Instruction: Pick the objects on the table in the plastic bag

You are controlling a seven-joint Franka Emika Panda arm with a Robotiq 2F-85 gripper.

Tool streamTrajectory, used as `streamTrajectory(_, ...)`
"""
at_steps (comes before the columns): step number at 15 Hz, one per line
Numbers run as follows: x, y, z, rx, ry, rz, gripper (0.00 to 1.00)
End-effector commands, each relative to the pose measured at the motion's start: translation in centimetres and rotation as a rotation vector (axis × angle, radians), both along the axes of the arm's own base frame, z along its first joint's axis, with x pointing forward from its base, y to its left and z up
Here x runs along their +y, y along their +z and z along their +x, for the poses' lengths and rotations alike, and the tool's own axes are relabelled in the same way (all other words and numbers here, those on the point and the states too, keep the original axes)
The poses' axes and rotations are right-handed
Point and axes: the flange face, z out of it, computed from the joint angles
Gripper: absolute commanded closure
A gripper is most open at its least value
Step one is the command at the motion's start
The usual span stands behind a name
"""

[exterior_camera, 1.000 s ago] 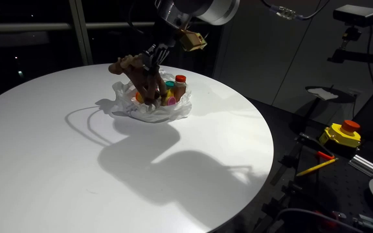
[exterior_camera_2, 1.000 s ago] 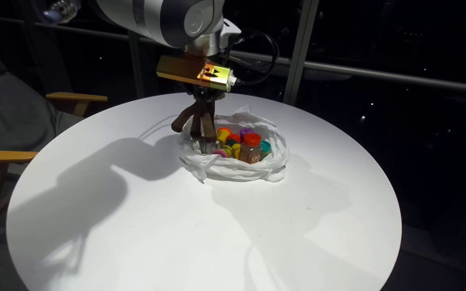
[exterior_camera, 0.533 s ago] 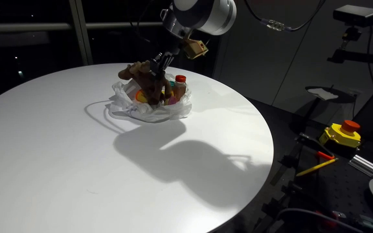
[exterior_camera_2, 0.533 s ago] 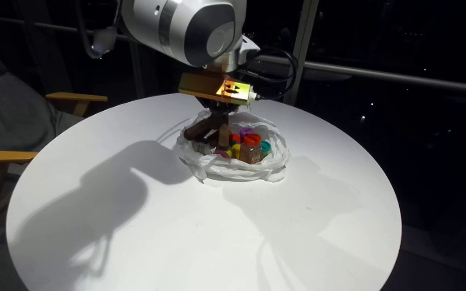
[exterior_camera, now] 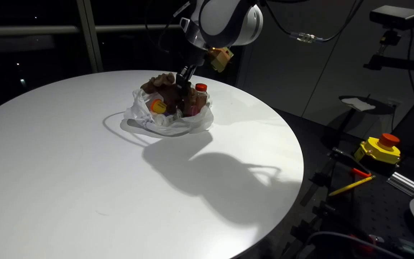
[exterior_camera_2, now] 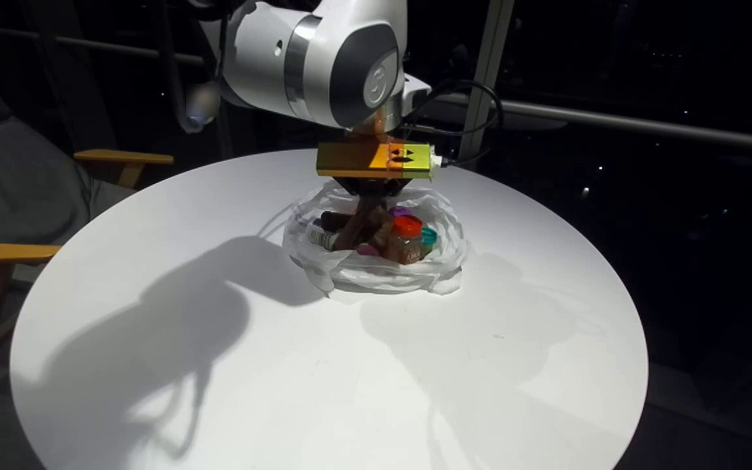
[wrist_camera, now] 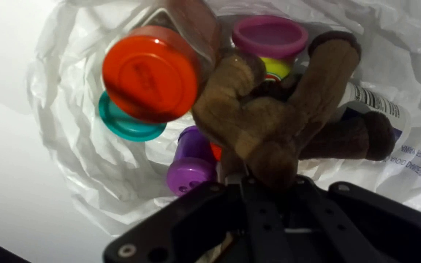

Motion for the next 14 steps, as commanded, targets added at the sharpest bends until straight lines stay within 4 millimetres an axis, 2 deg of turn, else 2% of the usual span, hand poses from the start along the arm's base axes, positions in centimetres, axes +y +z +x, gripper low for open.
streamTrajectory(1, 0.3, 0.0, -0.3, -0.038, 0.086, -0.048, 0.73)
streamTrajectory(5, 0.6, 1.8, -1.1, -0.053, 0.133, -0.080, 0.41)
streamTrajectory(7, 0.8, 4.4, -1.8, -0.032, 0.120, -0.098, 0.26)
streamTrajectory(10, 0.4, 10.0, -3.5, 0.010, 0.063, -0.130, 0.04)
streamTrajectory(11, 0.0, 11.9, -4.2, 0.026, 0.041, -0.147, 0.01)
streamTrajectory(14, -0.5, 17.0, -7.3, 0.081, -0.021, -0.210, 0.00)
